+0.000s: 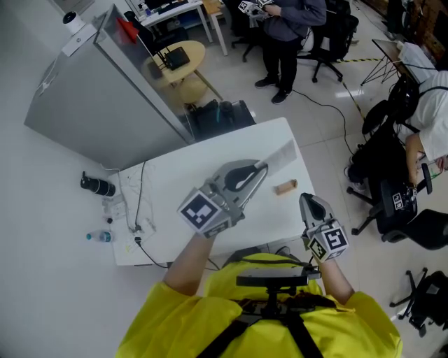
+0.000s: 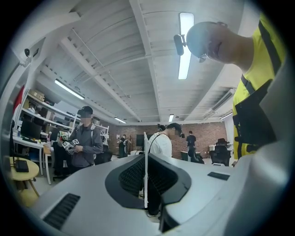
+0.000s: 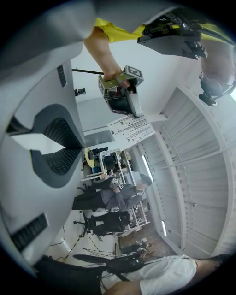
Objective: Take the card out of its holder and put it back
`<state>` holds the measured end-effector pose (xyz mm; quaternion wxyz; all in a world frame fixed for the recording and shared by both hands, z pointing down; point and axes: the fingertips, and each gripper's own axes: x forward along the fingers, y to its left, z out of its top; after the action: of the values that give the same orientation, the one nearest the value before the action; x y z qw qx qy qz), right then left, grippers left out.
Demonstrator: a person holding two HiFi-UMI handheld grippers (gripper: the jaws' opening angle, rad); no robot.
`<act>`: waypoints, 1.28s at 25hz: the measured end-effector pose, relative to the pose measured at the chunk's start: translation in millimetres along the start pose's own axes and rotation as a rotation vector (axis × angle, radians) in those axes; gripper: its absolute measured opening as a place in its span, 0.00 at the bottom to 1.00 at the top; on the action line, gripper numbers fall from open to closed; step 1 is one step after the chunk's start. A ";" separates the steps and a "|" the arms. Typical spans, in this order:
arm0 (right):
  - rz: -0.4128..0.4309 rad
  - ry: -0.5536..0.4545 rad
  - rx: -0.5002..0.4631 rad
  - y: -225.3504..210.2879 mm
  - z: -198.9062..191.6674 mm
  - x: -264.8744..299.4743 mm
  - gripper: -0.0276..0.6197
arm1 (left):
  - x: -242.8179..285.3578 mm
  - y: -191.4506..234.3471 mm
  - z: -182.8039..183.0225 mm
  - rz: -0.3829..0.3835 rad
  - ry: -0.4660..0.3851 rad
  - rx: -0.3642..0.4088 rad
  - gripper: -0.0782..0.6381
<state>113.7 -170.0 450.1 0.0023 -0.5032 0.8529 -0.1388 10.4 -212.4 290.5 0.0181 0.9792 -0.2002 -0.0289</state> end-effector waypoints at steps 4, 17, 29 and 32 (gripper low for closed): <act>0.002 0.005 0.000 1.7 -4.9 1.2 0.05 | -2.6 -3.6 -1.6 -0.012 -0.010 0.019 0.12; 0.006 0.018 0.012 7.9 -14.0 -3.4 0.05 | -0.4 -2.7 -14.5 0.022 0.010 0.011 0.12; -0.021 0.055 0.056 3.3 -37.4 -9.8 0.05 | 15.6 3.8 -66.0 -0.024 0.098 -0.035 0.12; -0.024 0.082 0.079 -2.5 -50.9 -10.4 0.05 | 27.6 10.9 -95.6 -0.030 0.126 -0.039 0.12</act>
<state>113.7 -150.3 498.2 -0.0146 -0.5068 0.8401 -0.1928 37.5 -230.9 385.0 0.0490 0.9814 -0.1835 0.0286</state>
